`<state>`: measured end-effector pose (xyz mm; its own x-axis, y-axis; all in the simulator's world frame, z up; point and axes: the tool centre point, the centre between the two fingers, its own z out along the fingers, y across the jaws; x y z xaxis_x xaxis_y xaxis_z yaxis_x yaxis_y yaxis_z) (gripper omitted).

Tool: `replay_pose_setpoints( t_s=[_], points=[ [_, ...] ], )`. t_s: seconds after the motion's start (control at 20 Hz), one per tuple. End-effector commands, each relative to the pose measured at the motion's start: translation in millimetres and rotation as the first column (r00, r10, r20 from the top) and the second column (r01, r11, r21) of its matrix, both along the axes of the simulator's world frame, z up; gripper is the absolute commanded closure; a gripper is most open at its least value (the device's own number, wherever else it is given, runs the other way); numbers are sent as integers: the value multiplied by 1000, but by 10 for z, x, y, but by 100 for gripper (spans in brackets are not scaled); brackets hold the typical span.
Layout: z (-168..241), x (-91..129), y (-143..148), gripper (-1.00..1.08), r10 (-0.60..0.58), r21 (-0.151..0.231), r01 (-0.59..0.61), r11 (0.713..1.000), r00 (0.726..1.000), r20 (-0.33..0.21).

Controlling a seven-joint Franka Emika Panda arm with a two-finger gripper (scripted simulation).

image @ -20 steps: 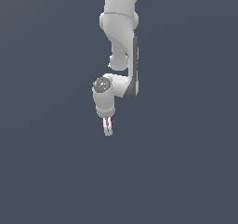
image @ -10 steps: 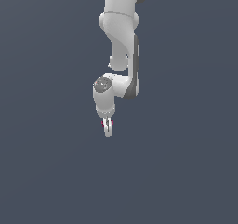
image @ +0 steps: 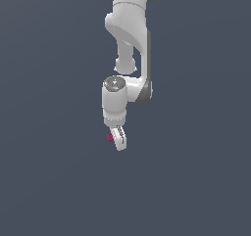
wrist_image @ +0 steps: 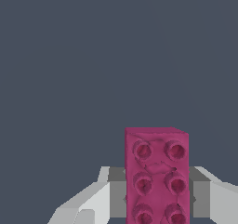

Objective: Pick up the object and move it to a goal position.

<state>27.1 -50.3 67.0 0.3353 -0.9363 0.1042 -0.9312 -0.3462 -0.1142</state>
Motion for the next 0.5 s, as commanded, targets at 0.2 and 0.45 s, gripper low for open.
replay_pose_setpoints(
  t_s=[0.2, 0.45],
  points=[
    [762, 683, 401, 108, 244, -105, -230, 968, 958, 153],
    [1373, 1033, 849, 108, 425, -205, -382, 901, 871, 247]
  ],
)
